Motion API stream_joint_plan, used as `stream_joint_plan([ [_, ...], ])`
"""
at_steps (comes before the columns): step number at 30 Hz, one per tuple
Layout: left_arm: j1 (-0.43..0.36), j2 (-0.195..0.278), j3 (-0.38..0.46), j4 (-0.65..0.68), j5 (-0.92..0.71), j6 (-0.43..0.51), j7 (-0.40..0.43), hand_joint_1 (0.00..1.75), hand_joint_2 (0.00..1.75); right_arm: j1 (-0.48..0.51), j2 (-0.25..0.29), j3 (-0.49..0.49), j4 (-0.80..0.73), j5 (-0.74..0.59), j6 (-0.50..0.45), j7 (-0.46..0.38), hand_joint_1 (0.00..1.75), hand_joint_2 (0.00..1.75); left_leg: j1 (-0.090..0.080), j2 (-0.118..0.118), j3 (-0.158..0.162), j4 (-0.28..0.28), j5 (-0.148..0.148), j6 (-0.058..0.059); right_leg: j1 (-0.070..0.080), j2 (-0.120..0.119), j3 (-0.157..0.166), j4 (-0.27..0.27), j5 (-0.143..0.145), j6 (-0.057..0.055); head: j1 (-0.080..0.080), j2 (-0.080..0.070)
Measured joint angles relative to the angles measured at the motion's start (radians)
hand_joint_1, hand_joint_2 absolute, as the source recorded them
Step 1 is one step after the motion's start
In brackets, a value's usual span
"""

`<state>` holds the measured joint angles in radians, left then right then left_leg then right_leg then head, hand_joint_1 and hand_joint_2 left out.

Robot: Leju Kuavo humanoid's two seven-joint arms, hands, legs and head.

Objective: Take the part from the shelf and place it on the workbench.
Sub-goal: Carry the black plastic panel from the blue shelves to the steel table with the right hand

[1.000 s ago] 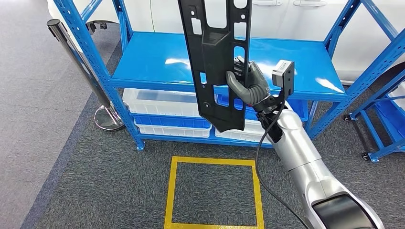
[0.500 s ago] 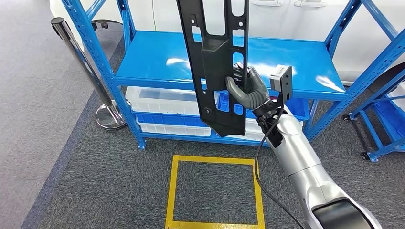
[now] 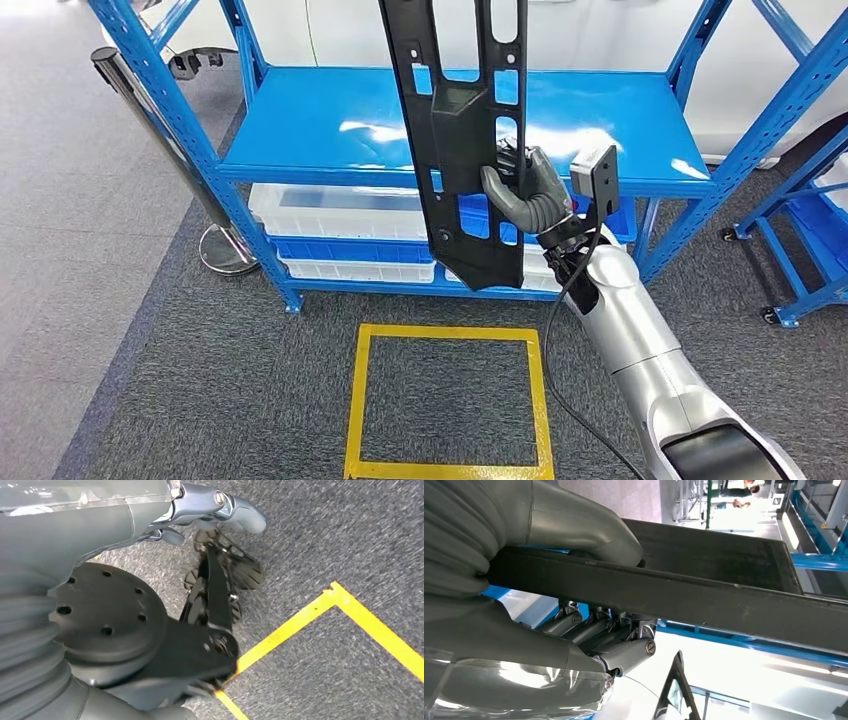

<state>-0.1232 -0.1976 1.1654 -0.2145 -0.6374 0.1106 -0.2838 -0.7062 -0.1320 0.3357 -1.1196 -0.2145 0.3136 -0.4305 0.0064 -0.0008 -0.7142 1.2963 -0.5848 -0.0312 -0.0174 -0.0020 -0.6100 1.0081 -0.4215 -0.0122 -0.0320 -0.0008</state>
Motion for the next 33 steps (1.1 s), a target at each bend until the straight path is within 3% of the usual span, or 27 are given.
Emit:
stream_joint_plan([
  [1,0.001,0.0,0.0,0.0,0.0,0.0,0.0,0.0,1.75,0.003,0.0,0.0,0.0,0.0,0.0,0.0,1.43,1.75,0.001,0.0,0.001,0.003,0.009,-0.001,0.0,0.0,0.0,0.001,0.0,0.0,0.0,0.0],
  [2,0.001,0.0,0.0,0.0,0.0,0.0,0.001,0.0,1.75,0.004,0.0,0.0,0.0,0.0,0.0,0.0,1.43,1.75,0.003,0.0,0.023,-0.039,0.037,0.0,0.0,0.001,0.0,0.002,0.0,0.001,0.0,0.0],
  [4,0.001,0.0,0.0,0.0,0.0,0.0,0.001,0.0,1.75,0.005,0.0,0.0,-0.003,0.0,0.0,0.0,1.43,1.75,0.003,0.0,0.099,-0.19,0.102,0.006,0.002,0.002,0.001,0.004,-0.001,0.004,0.0,0.0],
  [6,0.001,0.0,0.0,0.0,0.0,0.0,0.001,0.0,1.75,0.005,-0.001,0.0,-0.006,0.0,-0.001,0.0,1.43,1.75,0.0,-0.001,0.142,-0.283,0.13,0.016,0.004,0.003,-0.002,0.005,0.001,0.013,0.001,0.0],
  [10,0.001,0.0,0.0,0.0,0.0,0.0,0.0,0.0,1.75,0.007,-0.003,0.0,-0.008,0.001,-0.002,0.0,1.43,1.75,0.0,-0.001,0.143,-0.301,0.141,0.04,0.003,0.002,-0.007,0.01,-0.003,0.036,0.001,0.0],
  [12,0.0,0.0,0.0,0.0,0.0,0.0,-0.001,0.0,1.75,0.007,-0.006,-0.002,-0.009,0.001,-0.003,0.0,1.43,1.75,0.004,0.001,0.143,-0.31,0.149,0.05,0.002,0.002,-0.042,0.087,-0.055,0.043,0.002,0.0],
  [14,0.0,0.0,0.0,0.0,0.0,0.0,-0.002,0.0,1.75,0.012,-0.008,-0.002,-0.008,0.001,-0.005,0.0,1.43,1.75,0.003,0.001,0.138,-0.309,0.151,0.054,0.002,0.003,-0.104,0.229,-0.123,0.048,0.003,0.0],
  [15,0.0,0.0,0.0,0.0,0.0,0.0,-0.001,0.0,1.75,0.016,-0.01,-0.002,-0.008,0.001,-0.006,0.0,1.43,1.75,0.002,0.0,0.136,-0.307,0.151,0.054,0.002,0.003,-0.126,0.28,-0.14,0.05,0.004,0.0],
  [16,0.0,0.0,0.0,0.0,0.0,0.0,0.0,0.0,1.75,0.02,-0.011,-0.002,-0.008,0.001,-0.008,0.0,1.43,1.75,0.002,0.0,0.135,-0.306,0.151,0.054,0.002,0.002,-0.131,0.297,-0.137,0.05,0.004,0.0],
  [17,0.001,-0.001,0.0,0.001,-0.001,0.0,0.001,0.0,1.75,0.023,-0.011,-0.003,-0.008,0.003,-0.01,0.001,1.43,1.75,0.002,-0.001,0.134,-0.303,0.15,0.053,0.002,0.002,-0.114,0.267,-0.115,0.05,0.004,0.0],
  [19,0.0,-0.001,0.0,0.001,-0.001,0.0,0.002,0.0,1.75,0.025,-0.012,-0.005,-0.009,0.006,-0.014,0.001,1.43,1.75,0.001,-0.002,0.134,-0.297,0.147,0.048,0.002,0.002,-0.04,0.128,-0.053,0.045,0.004,0.0],
  [21,-0.001,-0.002,0.0,0.001,-0.001,0.0,0.002,0.0,1.75,0.025,-0.012,-0.009,-0.01,0.007,-0.015,0.001,1.43,1.75,-0.002,-0.003,0.129,-0.288,0.143,0.039,0.005,0.002,0.009,0.028,-0.023,0.036,0.003,0.0],
  [24,-0.001,-0.002,0.0,0.001,-0.002,0.0,0.002,0.0,1.75,0.028,-0.014,-0.012,-0.01,0.008,-0.013,0.002,1.43,1.75,-0.004,-0.003,0.125,-0.287,0.143,0.025,0.008,0.003,0.01,0.011,-0.02,0.018,0.003,0.0],
  [26,-0.001,-0.002,0.0,0.001,-0.003,0.0,0.002,0.0,1.75,0.028,-0.016,-0.015,-0.011,0.008,-0.011,0.003,1.43,1.75,-0.003,-0.003,0.113,-0.261,0.12,0.014,0.004,0.002,0.012,0.005,-0.015,0.005,0.001,0.0],
  [27,-0.001,-0.002,0.0,0.001,-0.003,0.0,0.002,0.0,1.75,0.028,-0.016,-0.016,-0.012,0.008,-0.011,0.003,1.43,1.75,-0.002,-0.002,0.095,-0.217,0.093,0.009,0.002,0.002,0.012,0.002,-0.013,0.0,0.0,0.0],
  [29,-0.001,-0.002,0.0,0.001,-0.003,0.0,0.002,0.0,1.75,0.029,-0.016,-0.016,-0.012,0.009,-0.01,0.003,1.43,1.75,0.001,-0.002,0.034,-0.079,0.028,0.0,0.004,0.001,0.011,0.002,-0.013,-0.004,-0.002,0.0],
  [30,0.0,-0.002,0.0,0.001,-0.003,0.001,0.002,0.0,1.75,0.031,-0.016,-0.016,-0.011,0.012,-0.01,0.002,1.43,1.75,0.002,-0.002,0.007,-0.019,0.008,-0.002,0.005,0.002,0.011,0.003,-0.013,-0.004,-0.002,0.0],
  [31,0.001,-0.002,0.0,0.001,-0.003,0.001,0.002,0.0,1.75,0.032,-0.016,-0.016,-0.011,0.017,-0.011,0.0,1.43,1.75,0.003,-0.002,-0.006,0.008,0.007,-0.002,0.006,0.002,0.011,0.003,-0.013,-0.004,-0.002,0.0],
  [32,0.001,-0.002,0.0,0.001,-0.004,0.002,0.002,0.0,1.75,0.032,-0.016,-0.016,-0.011,0.024,-0.012,-0.004,1.43,1.75,0.003,-0.002,0.001,-0.007,0.025,-0.001,0.006,0.002,0.012,0.004,-0.013,-0.004,-0.002,0.0],
  [33,0.001,-0.002,0.0,0.001,-0.004,0.003,0.002,0.0,1.75,0.031,-0.016,-0.016,-0.011,0.032,-0.014,-0.01,1.43,1.75,0.003,-0.002,0.027,-0.062,0.059,0.003,0.007,0.003,0.013,0.004,-0.014,-0.004,-0.002,0.0],
])
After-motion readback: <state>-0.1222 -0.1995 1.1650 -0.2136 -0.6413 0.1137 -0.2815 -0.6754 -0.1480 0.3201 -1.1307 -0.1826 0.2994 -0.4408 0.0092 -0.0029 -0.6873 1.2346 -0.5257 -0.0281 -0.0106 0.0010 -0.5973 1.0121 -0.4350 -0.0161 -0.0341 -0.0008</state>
